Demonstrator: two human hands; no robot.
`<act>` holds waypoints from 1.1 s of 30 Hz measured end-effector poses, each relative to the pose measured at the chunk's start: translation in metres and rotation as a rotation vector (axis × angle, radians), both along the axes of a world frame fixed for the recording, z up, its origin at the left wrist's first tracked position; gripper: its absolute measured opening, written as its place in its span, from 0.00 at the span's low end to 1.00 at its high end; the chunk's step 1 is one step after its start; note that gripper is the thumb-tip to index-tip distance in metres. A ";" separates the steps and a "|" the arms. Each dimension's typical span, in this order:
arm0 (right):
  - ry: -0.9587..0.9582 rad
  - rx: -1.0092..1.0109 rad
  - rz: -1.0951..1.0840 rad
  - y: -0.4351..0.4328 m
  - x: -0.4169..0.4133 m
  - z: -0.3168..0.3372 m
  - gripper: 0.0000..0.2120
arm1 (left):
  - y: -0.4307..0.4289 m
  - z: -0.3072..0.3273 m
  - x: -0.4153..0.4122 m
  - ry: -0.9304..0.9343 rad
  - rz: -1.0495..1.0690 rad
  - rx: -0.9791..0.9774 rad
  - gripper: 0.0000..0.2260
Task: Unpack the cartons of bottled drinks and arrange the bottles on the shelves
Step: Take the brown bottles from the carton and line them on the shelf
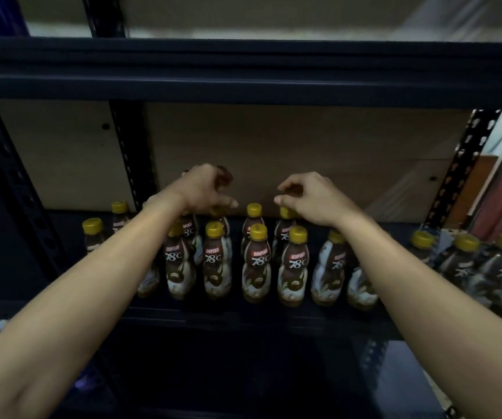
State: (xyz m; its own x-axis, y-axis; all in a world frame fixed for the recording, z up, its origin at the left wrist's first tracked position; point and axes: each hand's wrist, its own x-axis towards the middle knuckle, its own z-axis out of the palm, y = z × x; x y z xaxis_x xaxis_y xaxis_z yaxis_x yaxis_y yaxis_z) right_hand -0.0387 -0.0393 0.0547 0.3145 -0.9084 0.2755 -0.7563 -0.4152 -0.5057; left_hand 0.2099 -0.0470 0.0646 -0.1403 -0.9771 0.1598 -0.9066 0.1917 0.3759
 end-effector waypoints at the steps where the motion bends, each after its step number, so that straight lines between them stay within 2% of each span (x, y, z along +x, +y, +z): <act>1: -0.016 -0.009 -0.016 0.004 -0.007 0.000 0.16 | 0.004 0.002 -0.004 0.076 -0.015 -0.045 0.30; 6: -0.081 -0.041 -0.128 0.037 -0.051 -0.004 0.12 | 0.033 -0.002 -0.057 0.389 -0.130 -0.239 0.19; 9: -0.146 -0.086 -0.190 0.061 -0.079 -0.010 0.09 | 0.049 -0.012 -0.096 0.495 -0.219 -0.267 0.17; 13: -0.208 -0.124 -0.306 0.099 -0.116 -0.021 0.11 | 0.072 -0.033 -0.152 0.582 -0.317 -0.262 0.16; 21: -0.225 -0.044 -0.510 0.172 -0.187 -0.089 0.09 | 0.102 -0.116 -0.248 0.526 -0.492 0.005 0.13; 26: -0.224 0.066 -0.652 0.218 -0.225 -0.145 0.10 | 0.121 -0.176 -0.300 0.458 -0.597 0.229 0.15; 30: -0.246 0.168 -0.766 0.247 -0.250 -0.191 0.10 | 0.133 -0.227 -0.336 0.360 -0.678 0.375 0.14; 33: -0.250 0.260 -0.851 0.265 -0.269 -0.225 0.11 | 0.136 -0.264 -0.362 0.263 -0.739 0.467 0.18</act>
